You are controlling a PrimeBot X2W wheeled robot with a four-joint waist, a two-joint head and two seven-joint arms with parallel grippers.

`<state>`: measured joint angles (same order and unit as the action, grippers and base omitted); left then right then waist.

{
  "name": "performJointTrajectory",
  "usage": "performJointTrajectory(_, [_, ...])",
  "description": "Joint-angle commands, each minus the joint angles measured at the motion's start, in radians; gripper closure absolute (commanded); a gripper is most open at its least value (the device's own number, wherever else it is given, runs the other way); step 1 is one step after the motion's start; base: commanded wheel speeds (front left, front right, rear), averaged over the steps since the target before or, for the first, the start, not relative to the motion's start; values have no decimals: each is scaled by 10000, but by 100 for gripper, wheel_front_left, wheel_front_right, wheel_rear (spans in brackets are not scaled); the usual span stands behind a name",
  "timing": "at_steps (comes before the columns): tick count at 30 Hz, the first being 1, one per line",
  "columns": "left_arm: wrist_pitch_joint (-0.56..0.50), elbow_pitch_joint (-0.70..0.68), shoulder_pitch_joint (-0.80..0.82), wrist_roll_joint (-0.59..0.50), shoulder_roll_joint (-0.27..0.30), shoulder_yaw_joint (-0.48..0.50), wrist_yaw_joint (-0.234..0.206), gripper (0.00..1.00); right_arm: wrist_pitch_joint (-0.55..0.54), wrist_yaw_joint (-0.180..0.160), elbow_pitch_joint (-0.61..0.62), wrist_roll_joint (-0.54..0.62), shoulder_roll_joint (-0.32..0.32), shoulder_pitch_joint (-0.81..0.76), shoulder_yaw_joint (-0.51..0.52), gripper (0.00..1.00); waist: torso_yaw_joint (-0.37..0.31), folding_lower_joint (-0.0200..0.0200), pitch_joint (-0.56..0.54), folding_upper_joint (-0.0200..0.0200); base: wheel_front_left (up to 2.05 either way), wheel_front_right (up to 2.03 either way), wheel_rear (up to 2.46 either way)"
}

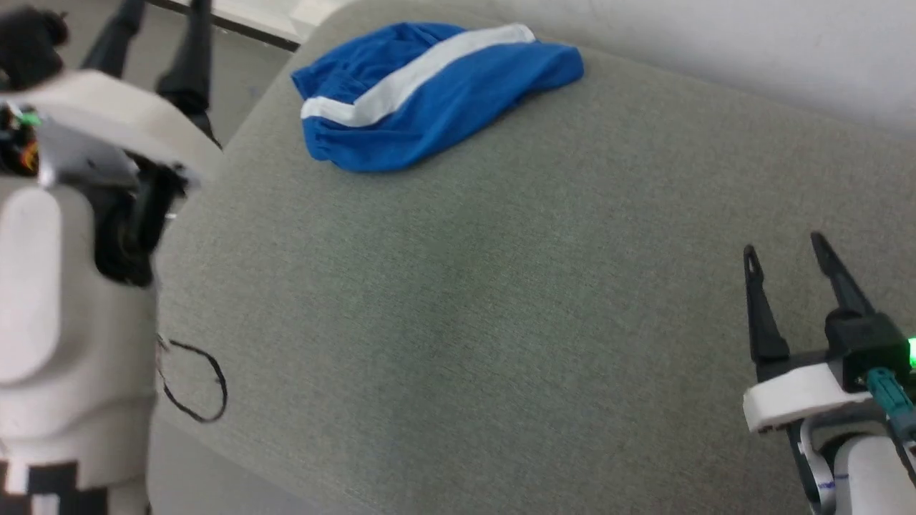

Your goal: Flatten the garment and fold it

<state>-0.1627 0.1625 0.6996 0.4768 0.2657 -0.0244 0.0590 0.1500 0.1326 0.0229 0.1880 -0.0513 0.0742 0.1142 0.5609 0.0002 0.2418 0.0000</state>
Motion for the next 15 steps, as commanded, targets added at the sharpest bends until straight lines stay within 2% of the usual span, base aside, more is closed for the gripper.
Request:
performJointTrajectory(1, [-284,548,522,89,228,60,100,0,-124,-19,274,163,11,275,-103,0,-740,-2,1060,0,0,0,0])
performJointTrajectory(8, [-1777,2654,2314,583,954,-140,458,0,-621,-19,1177,575,11,772,-431,0,-1575,-2,2163,0,0,0,0])
performJointTrajectory(15, [-3263,3967,3090,1008,1412,-439,592,0,-886,-19,1844,757,11,889,-468,0,-2262,-2,2872,0,0,0,0])
